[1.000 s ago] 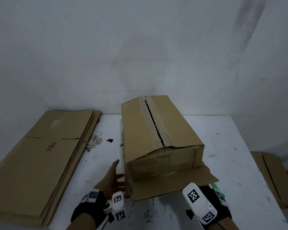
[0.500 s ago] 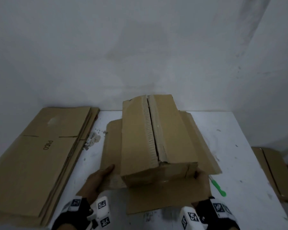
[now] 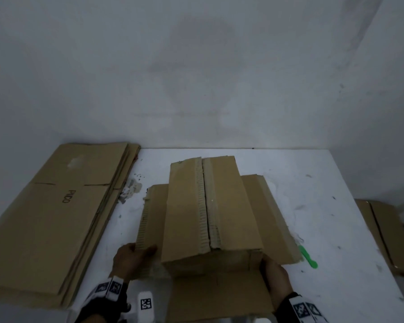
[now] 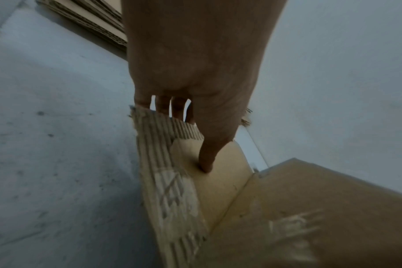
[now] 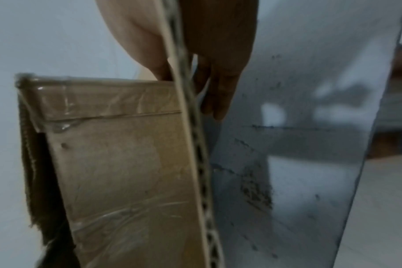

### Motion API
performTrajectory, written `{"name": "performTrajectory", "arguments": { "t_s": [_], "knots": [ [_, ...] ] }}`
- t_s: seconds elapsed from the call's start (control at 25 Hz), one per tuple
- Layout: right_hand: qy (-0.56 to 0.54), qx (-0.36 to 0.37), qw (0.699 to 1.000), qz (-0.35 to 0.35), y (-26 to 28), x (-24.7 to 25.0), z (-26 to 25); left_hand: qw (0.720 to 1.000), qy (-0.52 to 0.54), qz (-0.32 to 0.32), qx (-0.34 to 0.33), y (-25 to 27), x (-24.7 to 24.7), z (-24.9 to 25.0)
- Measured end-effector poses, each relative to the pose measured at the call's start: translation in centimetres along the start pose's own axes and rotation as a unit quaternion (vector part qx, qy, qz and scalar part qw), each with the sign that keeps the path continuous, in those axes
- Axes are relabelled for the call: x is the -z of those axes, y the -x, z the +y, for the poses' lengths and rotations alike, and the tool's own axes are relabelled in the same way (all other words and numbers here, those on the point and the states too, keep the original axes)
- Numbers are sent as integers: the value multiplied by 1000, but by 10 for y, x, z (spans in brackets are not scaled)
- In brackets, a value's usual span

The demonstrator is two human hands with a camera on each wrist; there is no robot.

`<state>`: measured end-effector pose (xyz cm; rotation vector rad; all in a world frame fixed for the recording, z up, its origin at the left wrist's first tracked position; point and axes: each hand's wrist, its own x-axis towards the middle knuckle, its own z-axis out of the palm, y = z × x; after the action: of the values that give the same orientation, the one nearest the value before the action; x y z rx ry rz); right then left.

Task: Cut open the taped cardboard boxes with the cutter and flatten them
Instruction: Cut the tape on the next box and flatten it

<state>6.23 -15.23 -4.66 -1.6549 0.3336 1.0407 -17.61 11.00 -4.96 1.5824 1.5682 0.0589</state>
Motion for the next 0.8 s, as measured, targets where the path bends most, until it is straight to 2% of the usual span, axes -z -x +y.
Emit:
{"name": "performTrajectory", "arguments": {
  "t_s": [0.12, 0.28, 0.4, 0.52, 0.6, 0.64, 0.68, 0.72, 0.8],
  "knots": [
    [-39, -80, 996, 11, 4, 10, -5, 998, 12, 46, -29, 1, -4, 10],
    [-64, -120, 990, 28, 9, 20, -10, 990, 11, 56, -131, 14, -11, 50],
    [-88, -82, 990, 76, 11, 20, -18, 974, -54, 28, -220, 23, -24, 79],
    [-89, 41, 989, 108, 18, 9, -33, 951, -144, -21, -272, 39, -47, 106],
    [-2, 143, 984, 108, 27, -7, -49, 943, -182, -39, -275, 46, -64, 120],
    [84, 191, 973, 97, 33, -15, -56, 944, -196, -43, -263, 45, -71, 123],
    [191, 241, 949, 71, 34, -23, -61, 949, -199, -44, -241, 44, -78, 124],
    [307, 273, 911, 31, 37, -30, -64, 957, -191, -42, -214, 41, -83, 124],
    [478, 271, 834, -54, 37, -40, -61, 970, -162, -31, -179, 41, -89, 125]
  ]
}}
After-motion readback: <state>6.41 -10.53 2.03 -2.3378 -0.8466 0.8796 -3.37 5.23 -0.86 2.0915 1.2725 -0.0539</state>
